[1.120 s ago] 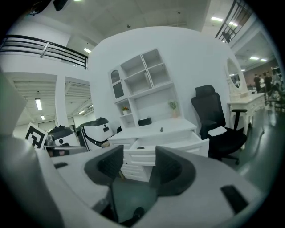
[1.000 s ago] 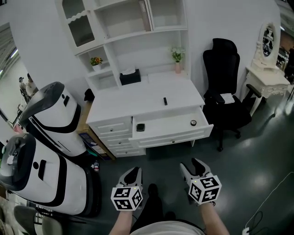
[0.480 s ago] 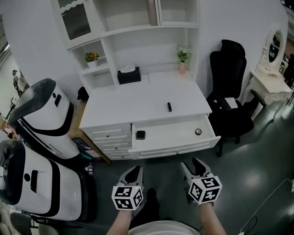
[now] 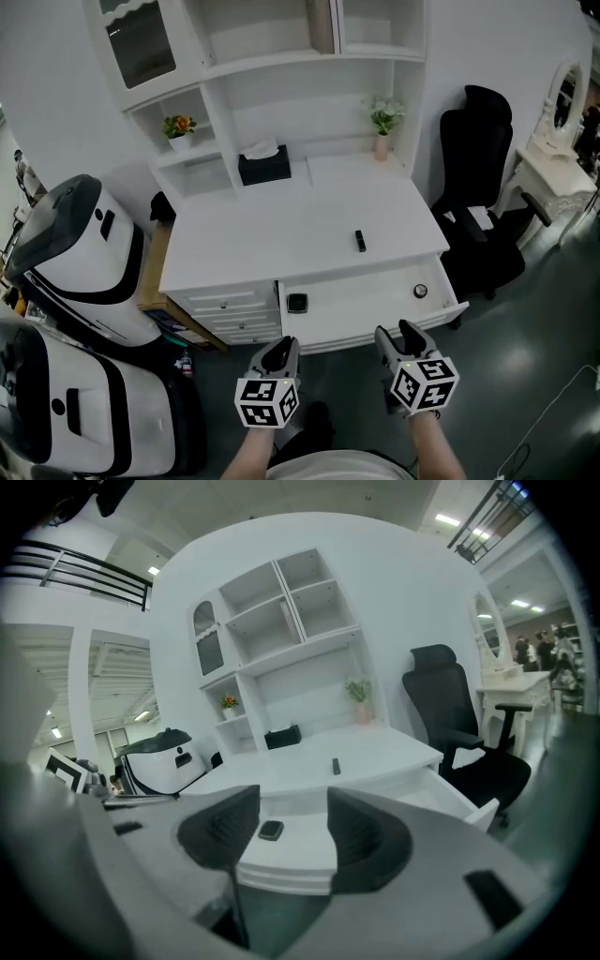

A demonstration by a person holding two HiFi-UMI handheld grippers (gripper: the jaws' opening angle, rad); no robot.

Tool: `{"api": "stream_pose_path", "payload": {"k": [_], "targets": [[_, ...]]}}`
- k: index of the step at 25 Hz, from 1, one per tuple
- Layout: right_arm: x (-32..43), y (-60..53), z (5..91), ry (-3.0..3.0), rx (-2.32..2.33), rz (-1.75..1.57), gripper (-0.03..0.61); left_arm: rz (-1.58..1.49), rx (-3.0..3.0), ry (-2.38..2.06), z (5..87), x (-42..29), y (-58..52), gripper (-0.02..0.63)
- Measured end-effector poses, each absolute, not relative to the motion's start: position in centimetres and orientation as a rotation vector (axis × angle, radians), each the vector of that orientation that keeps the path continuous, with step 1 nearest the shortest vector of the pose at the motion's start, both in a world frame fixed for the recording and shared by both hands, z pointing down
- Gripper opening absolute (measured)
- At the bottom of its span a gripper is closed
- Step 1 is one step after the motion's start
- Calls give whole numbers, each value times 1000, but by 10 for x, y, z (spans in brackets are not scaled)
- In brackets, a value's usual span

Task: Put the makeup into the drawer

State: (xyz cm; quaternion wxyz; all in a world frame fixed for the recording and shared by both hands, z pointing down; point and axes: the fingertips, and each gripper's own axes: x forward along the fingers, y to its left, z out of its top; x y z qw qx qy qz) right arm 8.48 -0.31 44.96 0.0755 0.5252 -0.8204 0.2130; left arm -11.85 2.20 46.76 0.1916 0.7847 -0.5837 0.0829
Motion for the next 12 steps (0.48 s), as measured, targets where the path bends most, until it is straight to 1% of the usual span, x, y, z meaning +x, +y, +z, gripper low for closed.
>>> {"api": "stream_pose_path", "payload": {"k": [12], "targets": [[60, -64, 452, -2374, 1670, 654, 210, 240, 2231, -1554, 475, -147, -47, 35]]}}
